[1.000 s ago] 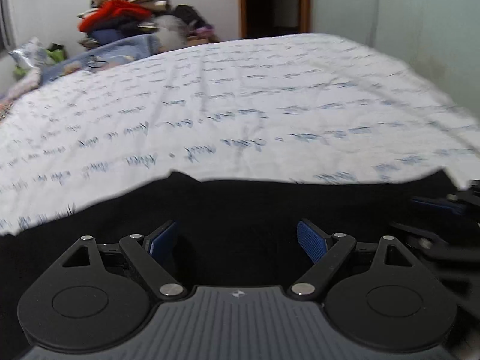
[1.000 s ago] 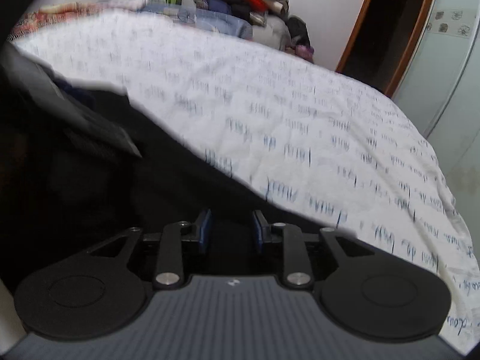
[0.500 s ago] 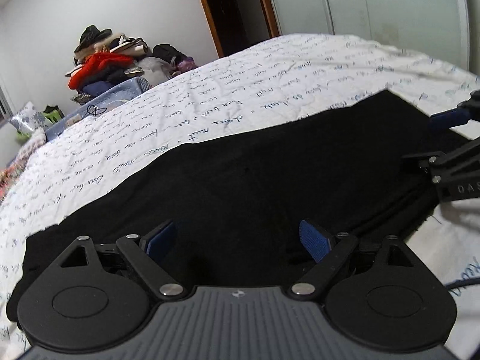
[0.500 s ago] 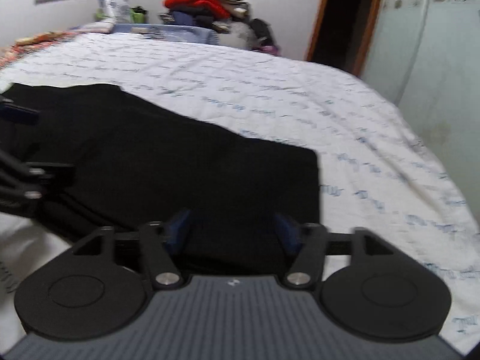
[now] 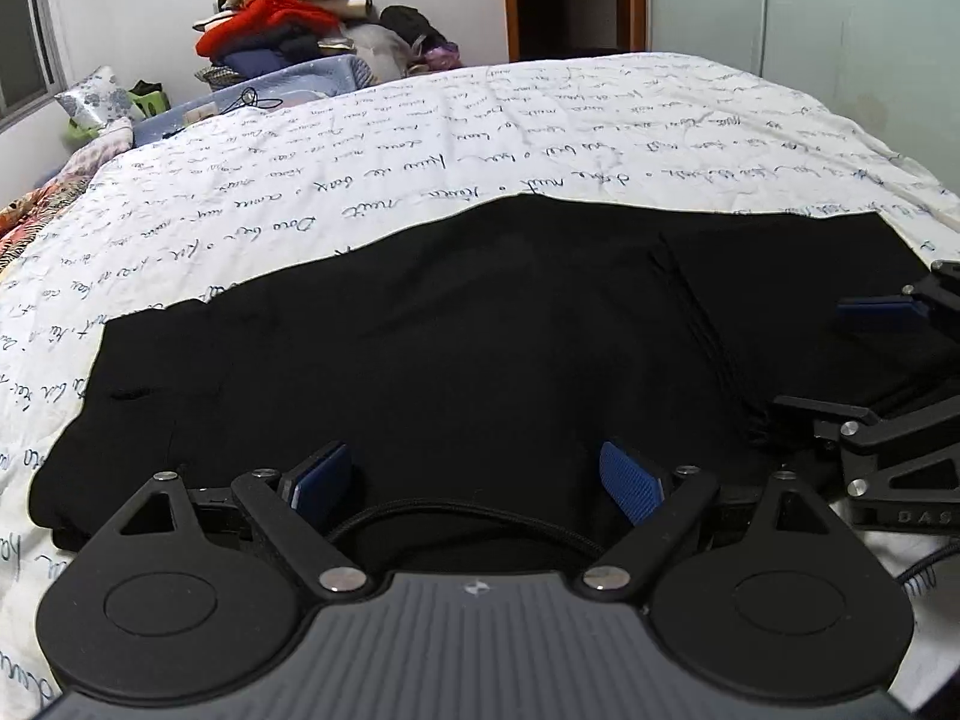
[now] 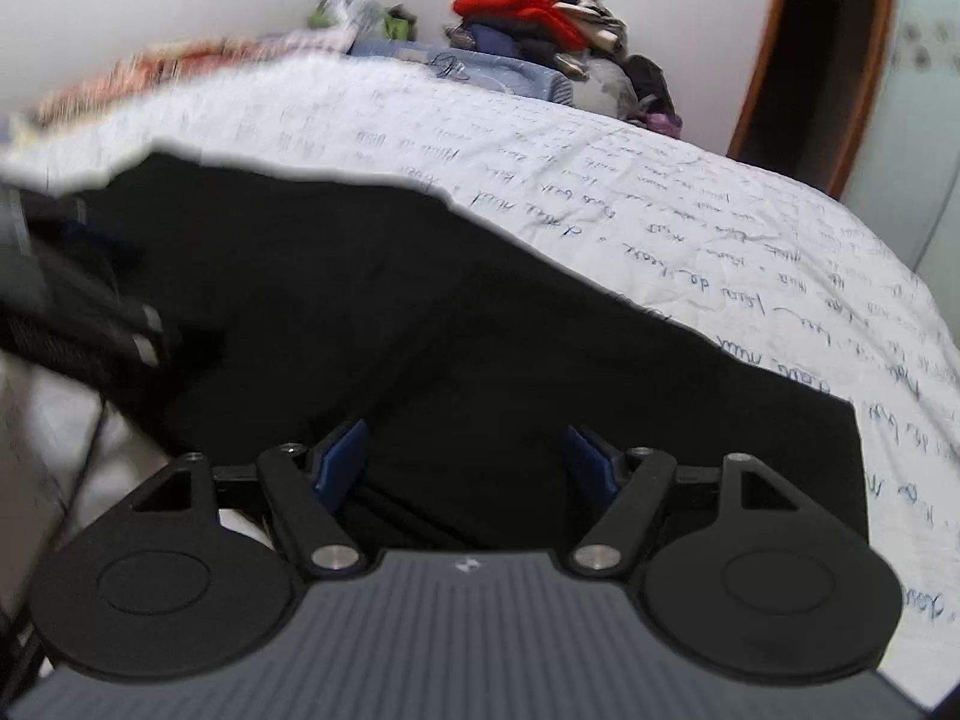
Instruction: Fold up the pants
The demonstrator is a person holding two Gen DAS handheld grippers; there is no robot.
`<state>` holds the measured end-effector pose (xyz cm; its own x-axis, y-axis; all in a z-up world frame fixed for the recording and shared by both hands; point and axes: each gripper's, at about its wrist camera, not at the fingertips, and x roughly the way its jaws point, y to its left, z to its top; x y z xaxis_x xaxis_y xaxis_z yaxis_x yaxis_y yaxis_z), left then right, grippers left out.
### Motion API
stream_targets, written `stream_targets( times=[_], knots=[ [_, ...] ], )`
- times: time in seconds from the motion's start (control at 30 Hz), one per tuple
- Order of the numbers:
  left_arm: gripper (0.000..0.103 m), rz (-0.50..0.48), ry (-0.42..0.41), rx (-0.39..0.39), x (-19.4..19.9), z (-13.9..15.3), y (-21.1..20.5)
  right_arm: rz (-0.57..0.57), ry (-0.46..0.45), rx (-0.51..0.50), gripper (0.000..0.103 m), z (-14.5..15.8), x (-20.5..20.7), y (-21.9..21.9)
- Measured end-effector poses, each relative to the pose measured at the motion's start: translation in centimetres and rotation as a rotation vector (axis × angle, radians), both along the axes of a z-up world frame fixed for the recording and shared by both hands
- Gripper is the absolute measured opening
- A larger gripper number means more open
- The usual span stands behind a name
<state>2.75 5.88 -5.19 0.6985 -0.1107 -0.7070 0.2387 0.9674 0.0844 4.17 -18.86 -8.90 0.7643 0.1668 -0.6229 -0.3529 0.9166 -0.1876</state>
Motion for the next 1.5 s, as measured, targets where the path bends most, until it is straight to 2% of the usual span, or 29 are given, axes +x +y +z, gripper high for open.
stream_targets(
  times=[0.07, 0.17, 0.3, 0.4, 0.47, 0.5, 0.57, 0.63, 0.73, 0.77, 0.8, 0.9, 1.03, 1.13, 1.23, 1.27, 1.33, 1.43, 1.5],
  knots=[
    [0.091, 0.021, -0.025, -0.014, 0.0, 0.5, 1.2, 0.015, 0.0, -0.018, 0.07, 0.7, -0.3, 0.2],
    [0.091, 0.131, -0.058, -0.005, 1.0, 1.0, 3.6, 0.024, -0.026, 0.028, 0.072, 2.3, 0.3, 0.2],
    [0.091, 0.244, -0.007, -0.064, 2.5, 1.1, 7.5, 0.035, -0.081, 0.012, 0.072, 3.9, 3.0, 1.9],
    [0.091, 0.289, 0.014, -0.138, 2.5, 1.3, 9.8, 0.08, -0.108, 0.011, 0.067, 4.8, 6.1, 3.5],
    [0.091, 0.295, 0.011, -0.167, 2.3, 1.5, 10.6, 0.115, -0.077, 0.039, 0.055, 5.1, 9.1, 4.0],
    [0.091, 0.293, 0.01, -0.171, 2.4, 1.6, 10.5, 0.133, -0.042, 0.061, 0.052, 5.0, 10.7, 4.1],
    [0.091, 0.276, 0.007, -0.16, 2.3, 1.4, 10.0, 0.161, 0.038, 0.129, 0.04, 4.5, 14.1, 4.1],
    [0.091, 0.256, 0.0, -0.134, 2.7, 1.2, 9.4, 0.177, 0.123, 0.197, 0.04, 3.6, 17.4, 3.9],
    [0.091, 0.215, -0.015, -0.084, 3.3, 0.8, 7.6, 0.159, 0.194, 0.247, 0.038, 1.9, 20.6, 3.5],
    [0.091, 0.196, -0.019, -0.066, 3.5, 0.7, 7.0, 0.153, 0.213, 0.258, 0.02, 1.3, 21.1, 3.4],
    [0.091, 0.178, -0.016, -0.043, 3.7, 0.5, 6.5, 0.143, 0.225, 0.26, 0.013, 0.8, 21.7, 3.5],
    [0.093, 0.151, -0.008, 0.034, 4.0, -0.8, 5.5, 0.139, 0.183, 0.219, 0.007, 0.3, 21.2, 4.3],
    [0.093, 0.128, -0.024, 0.045, 2.9, -0.9, 5.7, 0.105, 0.122, 0.191, 0.004, 0.6, 21.5, 4.9],
    [0.094, 0.145, -0.013, 0.006, 2.6, -0.6, 6.7, 0.072, 0.074, 0.181, 0.006, 1.6, 20.4, 4.6],
    [0.094, 0.174, -0.002, -0.031, 2.6, -0.3, 7.6, 0.104, 0.009, 0.144, 0.016, 3.6, 17.3, 4.9],
    [0.094, 0.175, 0.0, -0.033, 2.6, -0.3, 7.7, 0.133, 0.003, 0.136, 0.028, 3.9, 16.1, 5.1],
    [0.094, 0.171, 0.0, -0.019, 2.5, -0.4, 7.5, 0.192, 0.008, 0.107, 0.043, 3.9, 14.1, 6.0],
    [0.094, 0.173, -0.009, -0.005, 1.9, -0.2, 7.3, 0.234, 0.065, -0.015, 0.055, 1.5, 13.0, 7.8],
    [0.094, 0.182, -0.024, -0.001, 1.7, 0.3, 7.6, 0.187, 0.039, -0.068, 0.065, 0.2, 12.4, 8.4]
  ],
)
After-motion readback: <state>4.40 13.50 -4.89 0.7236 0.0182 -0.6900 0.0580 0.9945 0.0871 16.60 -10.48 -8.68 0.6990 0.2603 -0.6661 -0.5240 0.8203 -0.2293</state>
